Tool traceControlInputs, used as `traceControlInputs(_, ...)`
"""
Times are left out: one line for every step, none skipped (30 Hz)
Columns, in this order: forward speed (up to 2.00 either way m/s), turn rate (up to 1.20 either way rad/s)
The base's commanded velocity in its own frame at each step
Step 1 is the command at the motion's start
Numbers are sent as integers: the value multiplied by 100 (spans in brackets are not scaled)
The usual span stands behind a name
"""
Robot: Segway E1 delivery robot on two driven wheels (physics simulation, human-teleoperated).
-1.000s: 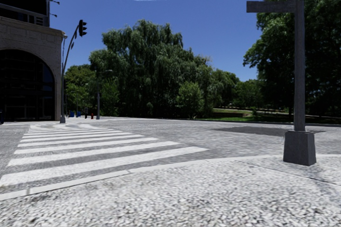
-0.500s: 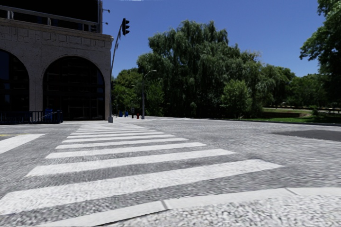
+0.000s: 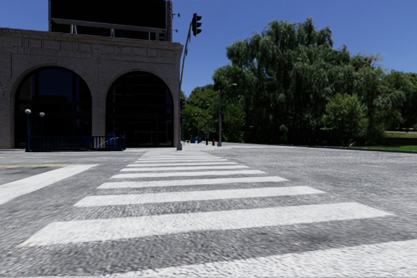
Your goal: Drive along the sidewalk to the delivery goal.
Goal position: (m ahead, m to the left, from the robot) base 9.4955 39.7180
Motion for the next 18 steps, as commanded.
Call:
traceControlInputs(194,52)
traceControlInputs(194,4)
traceControlInputs(196,0)
traceControlInputs(196,0)
traceControlInputs(200,0)
traceControlInputs(200,0)
traceControlInputs(200,0)
traceControlInputs(200,0)
traceControlInputs(200,0)
traceControlInputs(200,0)
traceControlInputs(200,0)
traceControlInputs(200,0)
traceControlInputs(200,0)
traceControlInputs(200,0)
traceControlInputs(200,0)
traceControlInputs(200,0)
traceControlInputs(200,0)
traceControlInputs(200,0)
